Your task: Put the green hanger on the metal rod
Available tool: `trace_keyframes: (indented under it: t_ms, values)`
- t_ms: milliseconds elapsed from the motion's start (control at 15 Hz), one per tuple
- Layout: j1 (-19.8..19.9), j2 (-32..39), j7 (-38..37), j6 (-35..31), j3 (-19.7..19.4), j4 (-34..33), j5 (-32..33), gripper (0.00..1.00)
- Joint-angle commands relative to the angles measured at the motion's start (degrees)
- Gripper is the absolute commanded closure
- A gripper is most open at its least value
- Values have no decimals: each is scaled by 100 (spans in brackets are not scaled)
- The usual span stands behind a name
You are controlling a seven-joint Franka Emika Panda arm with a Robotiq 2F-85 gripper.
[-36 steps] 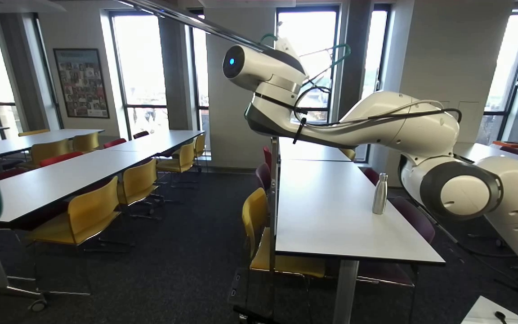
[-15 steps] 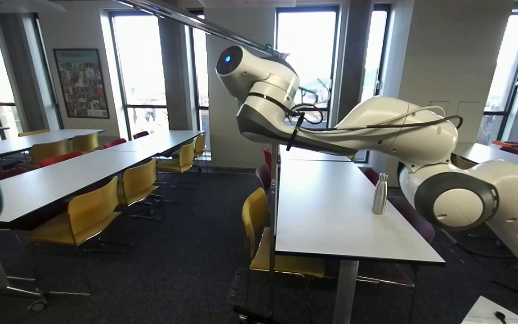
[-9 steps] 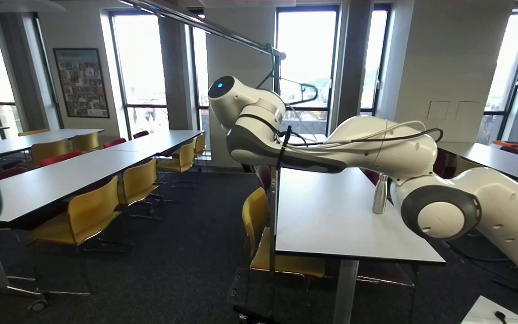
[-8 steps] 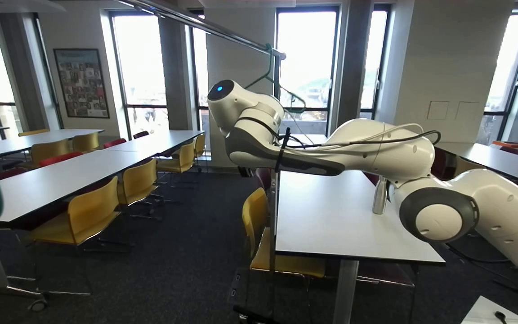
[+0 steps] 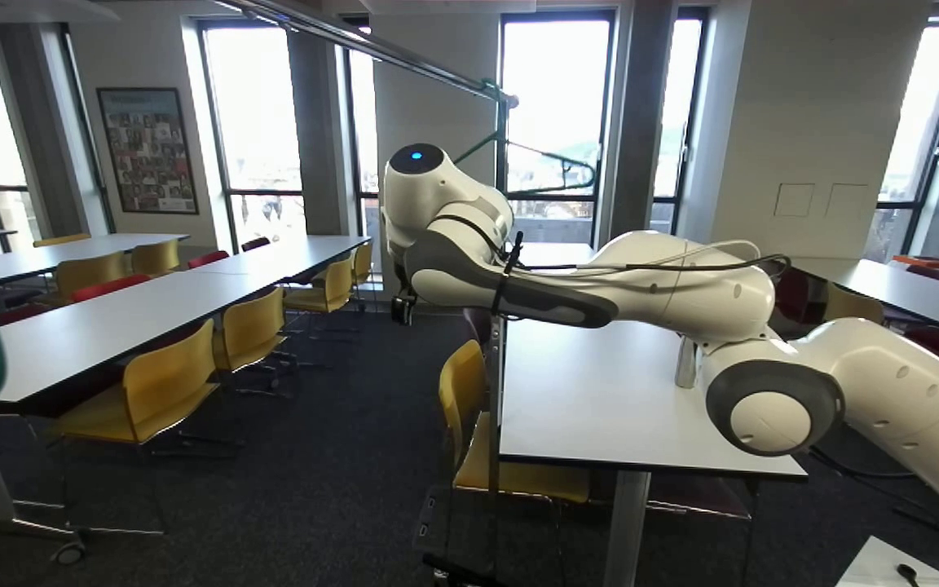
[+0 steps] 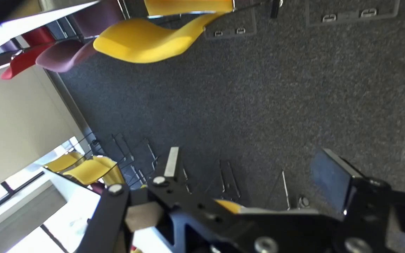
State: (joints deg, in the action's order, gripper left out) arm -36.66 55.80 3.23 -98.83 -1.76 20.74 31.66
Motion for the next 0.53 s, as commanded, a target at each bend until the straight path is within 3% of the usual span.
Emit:
trace_keyframes:
  t_ms: [0,67,467]
  values:
    - [27,44,-411,-997,-355,4,-381,0]
    - [-61,-22,-215,-627,-469,98,-400,0]
    - [-51,36,-340,-877,-524,81,-470,0]
